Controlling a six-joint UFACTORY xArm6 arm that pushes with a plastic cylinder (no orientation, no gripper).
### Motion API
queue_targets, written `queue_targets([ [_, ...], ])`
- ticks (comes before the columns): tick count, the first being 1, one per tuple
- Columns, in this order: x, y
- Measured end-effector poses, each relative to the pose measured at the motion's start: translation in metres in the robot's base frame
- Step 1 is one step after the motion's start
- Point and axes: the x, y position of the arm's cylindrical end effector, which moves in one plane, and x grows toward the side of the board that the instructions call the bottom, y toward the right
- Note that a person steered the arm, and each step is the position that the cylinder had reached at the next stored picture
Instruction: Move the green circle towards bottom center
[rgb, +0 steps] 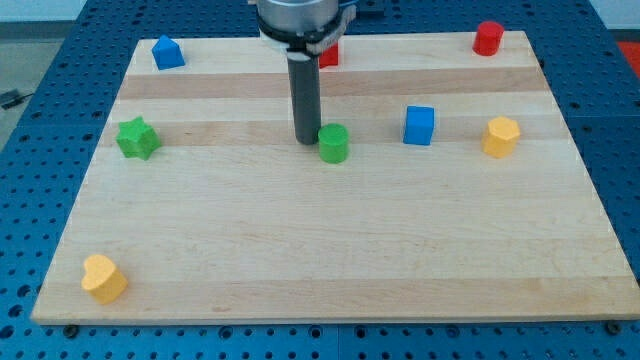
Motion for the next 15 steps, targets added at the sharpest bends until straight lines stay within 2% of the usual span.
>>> queue_targets([
  [1,0.018,0.0],
  [3,-0.025,0.004],
  [4,-0.024,0.035],
  [7,0.047,0.04],
  [9,0.051,0.028],
  [11,0.028,0.002],
  [13,0.082,0.002],
  [15,0.099,0.006],
])
